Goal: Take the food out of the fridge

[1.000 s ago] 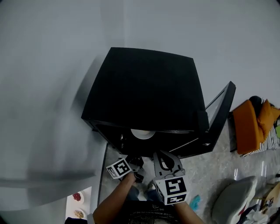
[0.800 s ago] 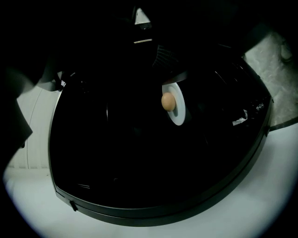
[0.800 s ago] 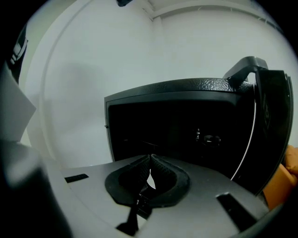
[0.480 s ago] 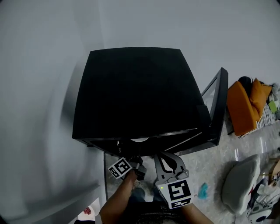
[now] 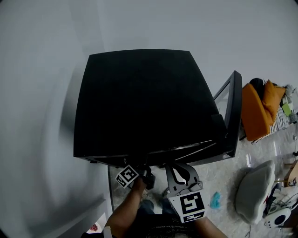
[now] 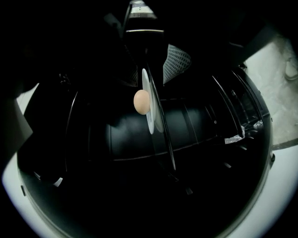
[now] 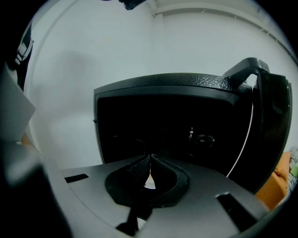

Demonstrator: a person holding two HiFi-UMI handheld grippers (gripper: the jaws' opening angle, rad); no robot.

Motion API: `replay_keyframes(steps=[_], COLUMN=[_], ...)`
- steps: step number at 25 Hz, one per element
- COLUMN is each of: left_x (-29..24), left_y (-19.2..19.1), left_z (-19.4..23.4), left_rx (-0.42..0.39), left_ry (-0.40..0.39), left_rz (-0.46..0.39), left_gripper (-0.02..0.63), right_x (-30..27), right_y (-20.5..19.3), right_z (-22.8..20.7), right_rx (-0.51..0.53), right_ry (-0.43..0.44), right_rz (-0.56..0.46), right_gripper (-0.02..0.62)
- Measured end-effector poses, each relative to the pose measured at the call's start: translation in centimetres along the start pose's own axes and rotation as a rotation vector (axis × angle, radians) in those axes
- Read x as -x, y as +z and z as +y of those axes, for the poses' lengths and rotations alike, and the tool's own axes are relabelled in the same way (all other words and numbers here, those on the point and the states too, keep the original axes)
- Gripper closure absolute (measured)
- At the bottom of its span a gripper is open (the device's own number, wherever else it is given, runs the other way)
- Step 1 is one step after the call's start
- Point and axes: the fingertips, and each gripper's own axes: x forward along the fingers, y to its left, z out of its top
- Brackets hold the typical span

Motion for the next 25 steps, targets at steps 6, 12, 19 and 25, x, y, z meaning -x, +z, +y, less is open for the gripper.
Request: replay_keyframes(steps=[6, 12, 19, 25], left_x=[-1.3, -2.0, -1.8, -1.7], left_y=[0.7, 0.9, 0.6, 0.3], left_z=[0.8, 0.5, 0.4, 0.6], left_rx=[0.014, 0.027, 0.083, 0.105], left_ry=[0.035, 0.021, 0.011, 0.029], left_rz=[0.006, 0.024, 0.021, 0.013], left_gripper=[0.457, 0.488, 0.531, 0.531], right_x=[-0.9, -1.4, -1.7, -1.6], right_y=[-0.3, -0.2, -0.4, -0.8], right_z=[0.0, -0.3, -0.1, 0.0], right_rx=[0.009, 0.0, -0.006, -0.012], right_ry=[-0.008, -0.015, -0.008, 0.003], right_rz=[0.013, 0.025, 0.027, 0.023], right_gripper=[0.574, 0.574, 0.574, 0.574])
